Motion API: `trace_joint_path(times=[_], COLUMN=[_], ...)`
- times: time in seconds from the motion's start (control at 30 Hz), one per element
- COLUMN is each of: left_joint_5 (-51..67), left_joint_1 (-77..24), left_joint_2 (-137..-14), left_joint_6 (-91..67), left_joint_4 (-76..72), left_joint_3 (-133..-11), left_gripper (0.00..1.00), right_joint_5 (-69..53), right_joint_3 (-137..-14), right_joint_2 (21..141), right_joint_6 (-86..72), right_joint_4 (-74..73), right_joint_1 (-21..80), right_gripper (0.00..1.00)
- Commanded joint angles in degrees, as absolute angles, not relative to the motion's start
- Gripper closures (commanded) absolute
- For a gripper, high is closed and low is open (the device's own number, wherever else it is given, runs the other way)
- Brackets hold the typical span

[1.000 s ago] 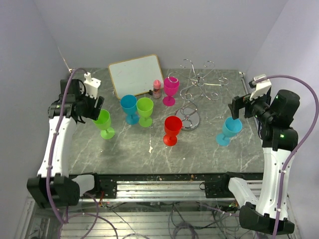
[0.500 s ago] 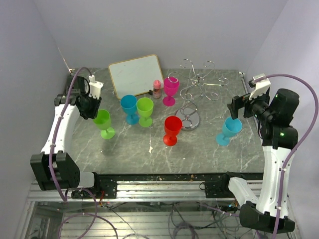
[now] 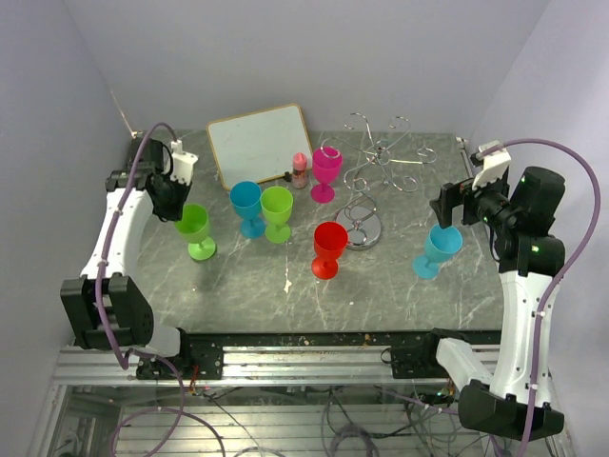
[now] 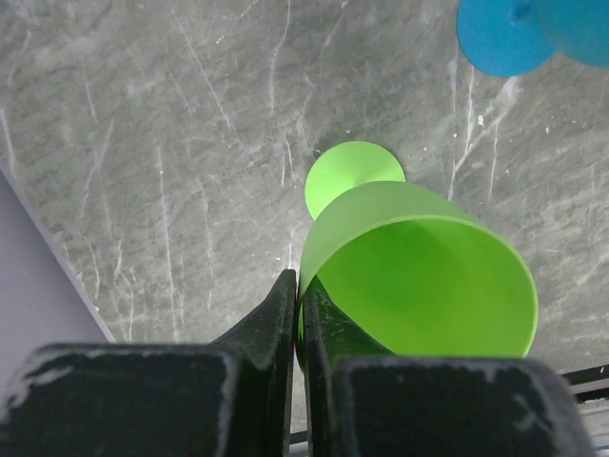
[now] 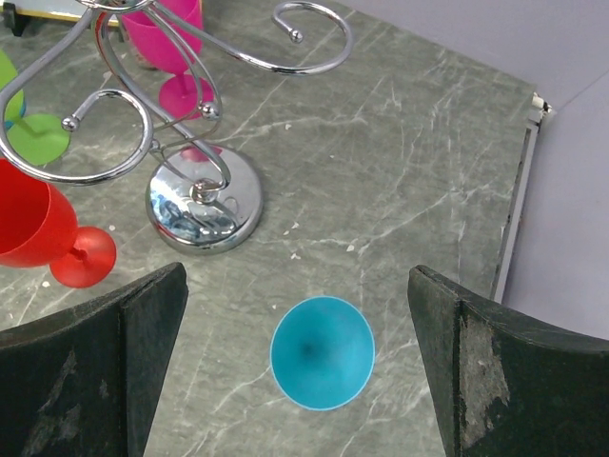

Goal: Place the wine glass upside down on the wine glass rack

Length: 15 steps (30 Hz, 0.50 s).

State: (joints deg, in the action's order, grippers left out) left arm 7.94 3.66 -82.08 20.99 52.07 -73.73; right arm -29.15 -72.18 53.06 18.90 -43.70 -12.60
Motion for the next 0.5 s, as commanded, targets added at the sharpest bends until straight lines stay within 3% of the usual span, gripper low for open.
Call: trace_joint_path(times=[0.0, 0.47], left_joint_5=[7.2, 5.9], left_joint_1=[3.9, 2.7], left_joint_2=[-80.1, -69.3], left_joint_6=[20.9, 26.4], left_joint_4=[56.2, 64.8], left_joint_3=[-79.0, -98.0], left_gripper=[0.90, 0.93], right_joint_5=[-30.0, -33.4], right_joint_3=[-72.2, -76.1], right_joint_2=[53.3, 53.1], right_joint_6=[18.6, 18.8], right_joint_4=[-43.5, -47.0], right_joint_1=[-12.9, -17.0], right_gripper=[0.00, 0.00])
